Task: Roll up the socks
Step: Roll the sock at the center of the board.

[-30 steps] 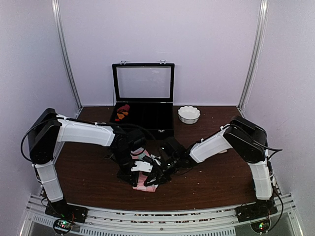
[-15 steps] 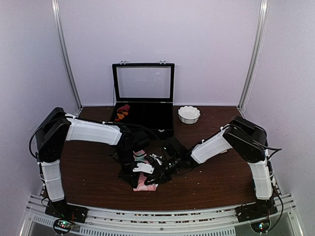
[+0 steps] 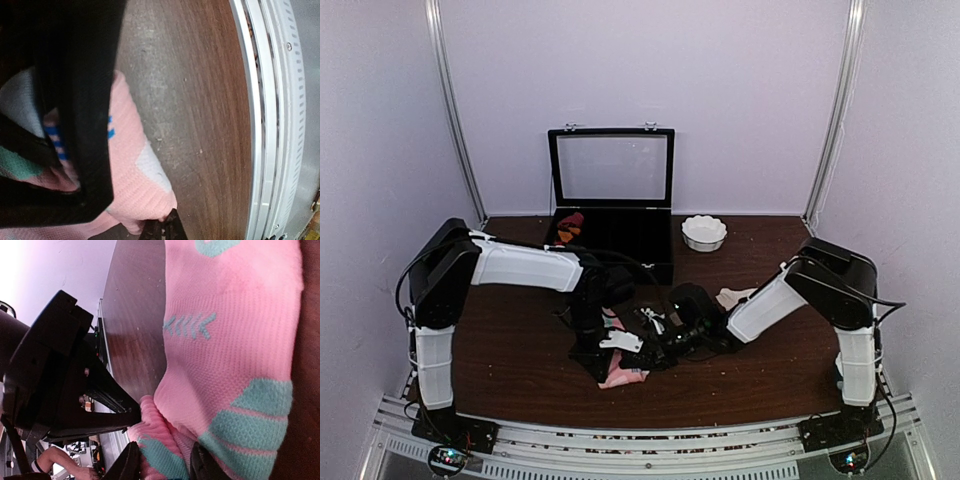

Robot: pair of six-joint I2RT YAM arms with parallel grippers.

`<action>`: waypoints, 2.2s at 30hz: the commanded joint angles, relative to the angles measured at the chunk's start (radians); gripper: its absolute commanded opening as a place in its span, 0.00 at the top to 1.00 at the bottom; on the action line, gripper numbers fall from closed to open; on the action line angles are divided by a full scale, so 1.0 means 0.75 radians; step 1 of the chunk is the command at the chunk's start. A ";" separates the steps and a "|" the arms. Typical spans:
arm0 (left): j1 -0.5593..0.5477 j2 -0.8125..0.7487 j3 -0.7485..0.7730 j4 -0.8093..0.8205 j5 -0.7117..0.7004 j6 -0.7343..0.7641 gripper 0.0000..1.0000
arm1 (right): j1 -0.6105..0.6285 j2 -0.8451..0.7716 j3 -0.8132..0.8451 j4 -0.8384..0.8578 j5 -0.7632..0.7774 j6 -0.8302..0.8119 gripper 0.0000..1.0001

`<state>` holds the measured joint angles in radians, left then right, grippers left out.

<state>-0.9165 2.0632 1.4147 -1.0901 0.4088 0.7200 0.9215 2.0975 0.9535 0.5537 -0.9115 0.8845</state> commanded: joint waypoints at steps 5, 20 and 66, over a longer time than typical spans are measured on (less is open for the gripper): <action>0.023 0.249 -0.018 0.231 -0.329 -0.276 1.00 | 0.057 -0.220 -0.120 -0.309 0.322 -0.204 0.56; 0.156 0.204 0.054 0.173 -0.091 -0.277 1.00 | 0.146 -0.417 -0.236 -0.528 0.475 -0.496 0.49; 0.236 0.083 0.335 0.017 0.126 -0.259 0.69 | 0.434 -0.511 0.098 -0.835 1.144 -1.307 0.42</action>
<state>-0.7628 2.0769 1.6173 -1.0927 0.5125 0.5533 1.2510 1.6569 0.9707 -0.0517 -0.1196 -0.0200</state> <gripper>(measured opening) 0.316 0.584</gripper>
